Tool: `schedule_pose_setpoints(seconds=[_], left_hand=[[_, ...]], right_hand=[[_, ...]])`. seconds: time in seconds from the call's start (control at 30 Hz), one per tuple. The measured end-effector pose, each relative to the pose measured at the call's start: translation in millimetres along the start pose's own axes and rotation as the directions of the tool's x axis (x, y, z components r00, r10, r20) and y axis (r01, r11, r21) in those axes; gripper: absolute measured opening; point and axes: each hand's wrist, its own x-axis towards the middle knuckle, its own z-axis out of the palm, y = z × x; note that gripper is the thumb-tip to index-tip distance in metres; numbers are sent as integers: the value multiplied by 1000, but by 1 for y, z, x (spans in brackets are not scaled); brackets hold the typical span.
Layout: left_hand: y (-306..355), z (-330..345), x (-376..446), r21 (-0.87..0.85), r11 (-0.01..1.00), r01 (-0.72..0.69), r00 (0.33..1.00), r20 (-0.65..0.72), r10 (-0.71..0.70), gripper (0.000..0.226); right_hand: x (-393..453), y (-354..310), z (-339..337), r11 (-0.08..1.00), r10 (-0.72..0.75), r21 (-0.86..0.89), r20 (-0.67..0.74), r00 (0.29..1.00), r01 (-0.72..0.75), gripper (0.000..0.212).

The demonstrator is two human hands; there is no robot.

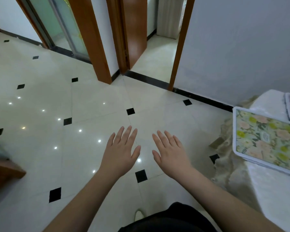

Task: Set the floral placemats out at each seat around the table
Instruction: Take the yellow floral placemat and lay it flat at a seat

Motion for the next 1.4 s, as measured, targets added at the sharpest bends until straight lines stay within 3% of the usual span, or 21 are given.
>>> schedule_pose_setpoints(seconds=[0.33,0.7,1.13,1.4], left_hand=[[65,19,127,-12,975,-222,974,52,222,63],[196,17,264,22,901,-432,895,129,426,65],[319,46,355,54,697,-715,691,204,693,66],[378,68,411,-9,476,-879,459,251,852,67]], right_hand=[[39,112,-7,965,261,42,-28,965,-259,61],[67,259,-17,866,487,147,-26,873,-479,62],[34,361,-12,576,804,233,12,595,-784,61],[34,393,-5,370,923,218,22,384,-903,60]])
